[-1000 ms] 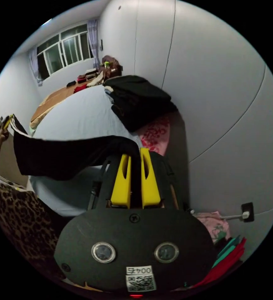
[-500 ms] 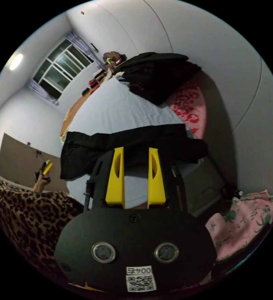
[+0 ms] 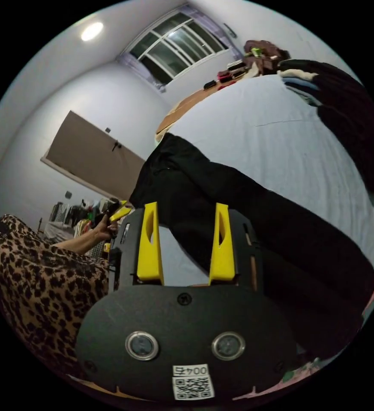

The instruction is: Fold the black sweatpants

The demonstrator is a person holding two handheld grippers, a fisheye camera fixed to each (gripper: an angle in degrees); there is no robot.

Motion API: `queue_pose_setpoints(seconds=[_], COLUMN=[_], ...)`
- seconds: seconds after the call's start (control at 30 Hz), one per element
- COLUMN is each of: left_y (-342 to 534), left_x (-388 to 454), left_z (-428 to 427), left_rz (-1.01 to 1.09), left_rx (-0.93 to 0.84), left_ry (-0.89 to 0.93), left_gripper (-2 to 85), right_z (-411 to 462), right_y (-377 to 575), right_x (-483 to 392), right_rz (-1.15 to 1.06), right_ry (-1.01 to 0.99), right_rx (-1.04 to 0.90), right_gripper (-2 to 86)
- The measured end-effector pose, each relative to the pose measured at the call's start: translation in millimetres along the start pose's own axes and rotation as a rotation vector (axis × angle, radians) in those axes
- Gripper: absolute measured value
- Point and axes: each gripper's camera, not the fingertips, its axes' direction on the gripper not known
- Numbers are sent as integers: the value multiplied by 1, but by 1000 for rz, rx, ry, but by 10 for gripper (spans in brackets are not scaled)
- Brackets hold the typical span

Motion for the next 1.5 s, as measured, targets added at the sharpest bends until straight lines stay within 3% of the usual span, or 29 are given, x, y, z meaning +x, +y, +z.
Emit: queue_pose_setpoints(seconds=[0.3, 0.43, 0.67, 0.83, 1.0, 1.13, 1.3, 1.5], left_y=[-34, -38, -47, -45, -38, -27, -12, 15], left_x=[15, 35, 44, 76, 77, 86, 123, 210], left_z=[0, -5, 19, 27, 33, 27, 2, -73], left_rz=[96, 215, 245, 338, 295, 322, 429, 705], left_rx=[-130, -209, -381, -434, -475, -485, -421, -274], left_ry=[66, 84, 110, 146, 152, 124, 123, 215], left_gripper=[134, 132, 134, 130, 99, 77, 71, 67], right_z=[106, 182, 292, 326, 342, 367, 298, 107], right_y=[-180, -276, -393, -424, -428, -407, -377, -299], right_x=[-15, -17, -19, -21, -34, -63, -119, -202], right_rz=[-13, -43, -62, -46, -57, -104, -161, -378], right_ry=[-87, -84, -72, -96, -163, -267, -226, -70], right_rx=[-79, -193, -347, -426, -453, -602, -278, 88], right_gripper=[183, 191, 190, 165, 143, 58, 27, 11])
